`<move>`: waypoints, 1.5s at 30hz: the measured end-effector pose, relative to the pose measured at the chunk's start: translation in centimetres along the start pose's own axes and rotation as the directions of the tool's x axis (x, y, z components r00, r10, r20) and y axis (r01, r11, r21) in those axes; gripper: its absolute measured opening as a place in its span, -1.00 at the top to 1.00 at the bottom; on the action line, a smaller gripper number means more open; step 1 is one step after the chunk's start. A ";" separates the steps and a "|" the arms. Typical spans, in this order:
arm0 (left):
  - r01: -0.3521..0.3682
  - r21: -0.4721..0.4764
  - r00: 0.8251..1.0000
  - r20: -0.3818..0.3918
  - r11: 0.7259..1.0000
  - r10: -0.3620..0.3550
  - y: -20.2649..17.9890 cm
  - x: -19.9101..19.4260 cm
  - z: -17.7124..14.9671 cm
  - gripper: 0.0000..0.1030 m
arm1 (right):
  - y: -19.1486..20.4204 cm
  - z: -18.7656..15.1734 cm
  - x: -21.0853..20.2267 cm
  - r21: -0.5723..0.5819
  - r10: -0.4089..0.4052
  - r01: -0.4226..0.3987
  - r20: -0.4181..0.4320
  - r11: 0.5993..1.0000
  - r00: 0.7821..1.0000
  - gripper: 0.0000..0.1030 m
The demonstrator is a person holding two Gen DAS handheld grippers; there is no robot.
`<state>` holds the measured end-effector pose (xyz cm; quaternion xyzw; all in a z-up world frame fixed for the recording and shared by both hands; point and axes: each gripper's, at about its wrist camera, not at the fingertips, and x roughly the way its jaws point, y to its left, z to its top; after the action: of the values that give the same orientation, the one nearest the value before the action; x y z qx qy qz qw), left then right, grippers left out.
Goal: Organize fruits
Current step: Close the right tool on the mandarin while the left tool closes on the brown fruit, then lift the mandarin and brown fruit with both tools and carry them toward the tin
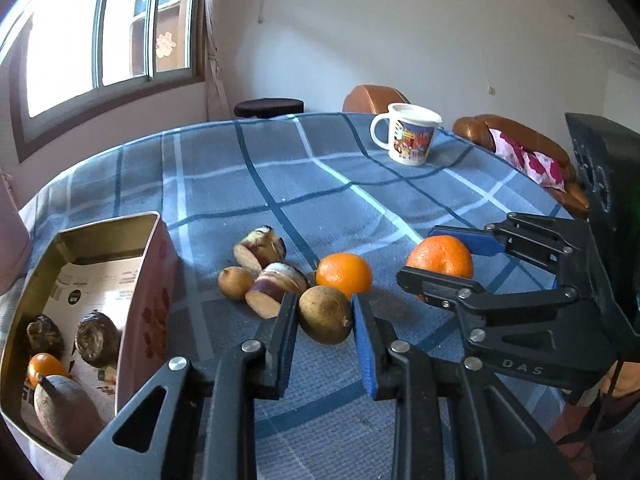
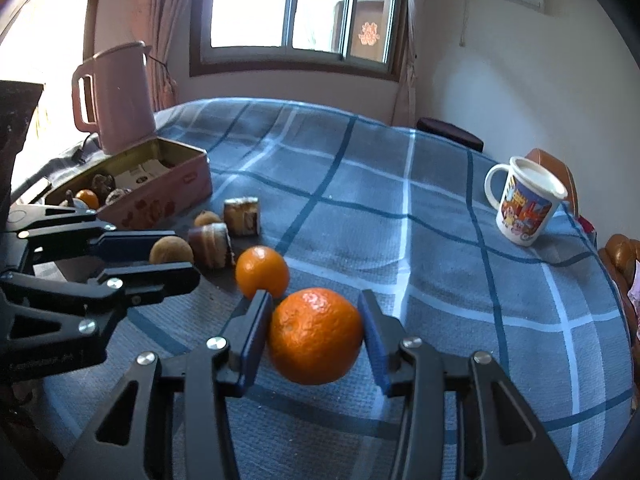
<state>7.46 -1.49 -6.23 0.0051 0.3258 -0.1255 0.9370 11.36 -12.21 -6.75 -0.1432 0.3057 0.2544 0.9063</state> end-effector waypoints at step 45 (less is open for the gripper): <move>-0.089 -0.036 0.981 0.168 0.995 0.094 0.3 -3.2 -0.3 0.45 | 0.3 -0.5 -4.3 -0.011 -0.013 0.016 0.229 1.000 0.973 0.08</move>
<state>4.96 -0.47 -4.55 -0.0039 0.2464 -0.0776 0.9661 7.97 -13.81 -4.48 -0.1210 0.1966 0.2645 0.9363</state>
